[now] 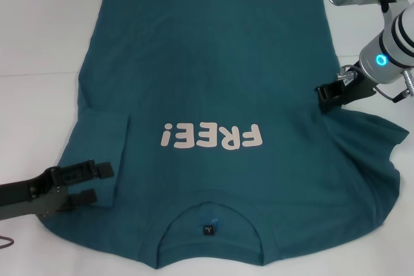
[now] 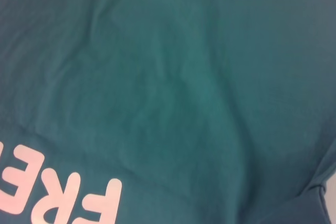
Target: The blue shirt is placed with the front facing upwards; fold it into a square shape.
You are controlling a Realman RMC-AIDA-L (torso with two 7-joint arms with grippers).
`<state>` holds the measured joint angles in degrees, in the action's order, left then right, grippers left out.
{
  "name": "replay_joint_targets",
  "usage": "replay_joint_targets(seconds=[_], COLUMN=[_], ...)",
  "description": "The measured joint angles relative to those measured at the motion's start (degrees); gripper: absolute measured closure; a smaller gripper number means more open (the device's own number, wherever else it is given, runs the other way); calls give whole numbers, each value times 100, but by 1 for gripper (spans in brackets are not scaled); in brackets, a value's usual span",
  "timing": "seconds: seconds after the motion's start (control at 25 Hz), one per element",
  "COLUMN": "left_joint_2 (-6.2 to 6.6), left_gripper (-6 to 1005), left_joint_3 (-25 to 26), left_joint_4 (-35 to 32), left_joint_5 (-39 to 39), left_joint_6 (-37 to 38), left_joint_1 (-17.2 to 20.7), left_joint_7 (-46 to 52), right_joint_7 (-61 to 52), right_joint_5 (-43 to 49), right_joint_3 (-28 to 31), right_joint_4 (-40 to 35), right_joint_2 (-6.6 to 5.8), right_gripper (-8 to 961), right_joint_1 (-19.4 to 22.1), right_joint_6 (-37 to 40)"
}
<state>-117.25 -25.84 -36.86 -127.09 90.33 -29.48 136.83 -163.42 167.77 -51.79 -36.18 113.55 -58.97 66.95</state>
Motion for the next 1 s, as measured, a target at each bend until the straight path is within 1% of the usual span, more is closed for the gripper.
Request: replay_joint_targets(seconds=[0.2,0.44,0.6,0.88,1.0], left_joint_2=[0,0,0,0,0], left_gripper=[53,53,53,53,53], left_joint_3=[0,0,0,0,0], left_joint_4=[3,4,3,3,15], left_joint_5=[0,0,0,0,0], left_joint_6=[-7,-7,-7,-7,-7], left_joint_1=[-3,-5,-6,-2,-1], left_joint_7=[-2,-1,1,2,1], right_joint_7=[-1,57,109,85,57], right_joint_5=[-10,-30,-33,-25,-30], right_joint_3=[0,-9,-58,-68,-59], right_joint_4=[52,59,60,90,117], right_joint_2=[19,102,151,162,172], right_gripper=[907,902,852,765,631], right_joint_1=[-15,-23,-27,-27,-27], right_joint_6=[-51,-89,-113,-244,-361])
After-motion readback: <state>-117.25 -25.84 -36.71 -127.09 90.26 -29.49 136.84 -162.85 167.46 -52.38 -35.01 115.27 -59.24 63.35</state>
